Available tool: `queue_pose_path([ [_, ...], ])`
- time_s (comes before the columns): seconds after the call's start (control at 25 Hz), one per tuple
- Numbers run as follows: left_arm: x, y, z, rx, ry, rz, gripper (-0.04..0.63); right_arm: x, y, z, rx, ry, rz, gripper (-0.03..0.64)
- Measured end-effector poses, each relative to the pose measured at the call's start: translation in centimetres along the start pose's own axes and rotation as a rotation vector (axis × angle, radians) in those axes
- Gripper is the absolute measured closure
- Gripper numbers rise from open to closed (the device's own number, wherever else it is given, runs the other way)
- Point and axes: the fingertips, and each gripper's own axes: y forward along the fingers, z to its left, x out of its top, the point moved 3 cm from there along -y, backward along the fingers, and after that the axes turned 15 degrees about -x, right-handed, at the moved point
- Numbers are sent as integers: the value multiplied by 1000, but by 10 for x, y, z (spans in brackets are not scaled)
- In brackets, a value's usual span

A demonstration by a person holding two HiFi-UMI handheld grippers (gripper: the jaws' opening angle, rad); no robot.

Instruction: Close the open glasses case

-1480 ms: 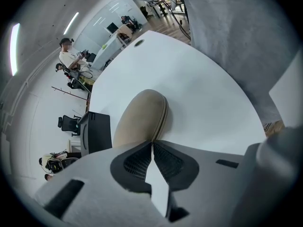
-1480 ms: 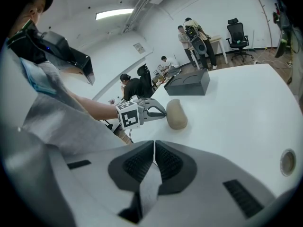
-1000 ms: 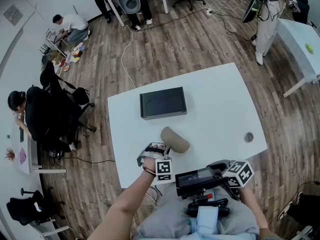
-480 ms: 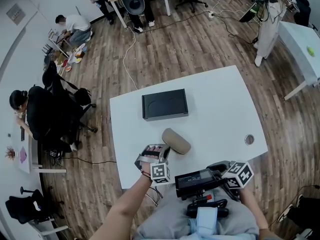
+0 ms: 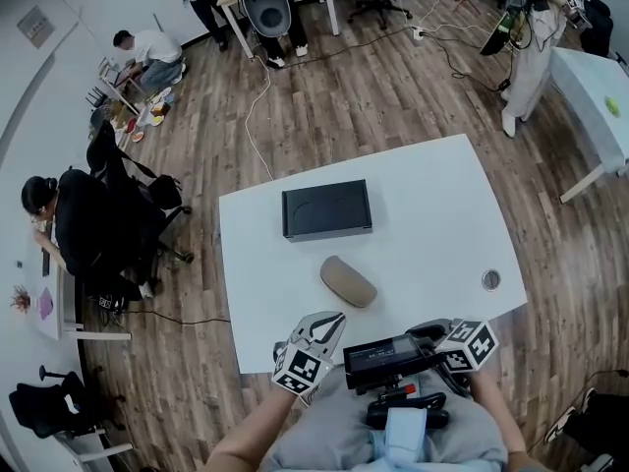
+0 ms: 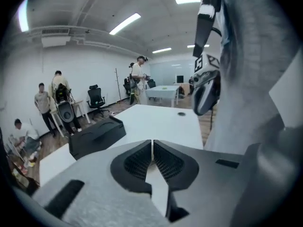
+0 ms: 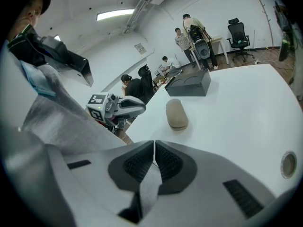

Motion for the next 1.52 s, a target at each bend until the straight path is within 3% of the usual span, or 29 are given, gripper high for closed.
queue_pose_path([
  [0.16,0,19,-55,-200,-74,-25,568,1,2,1,14,-19,2,586],
  [0.44,3,14,-31,-161,-251,-105,569,5,5,-1,31,-56,11,586],
  [0.76,5,31,-52,-238,-157,-14,568,7,4,-1,35,-101,19,586],
  [1.12,1,33,-54,-282,-141,39,568,-7,9,-4,16,-153,68,588],
  [1.52,2,37,-56,-312,-153,76,568,7,0,3,19,-147,41,588],
])
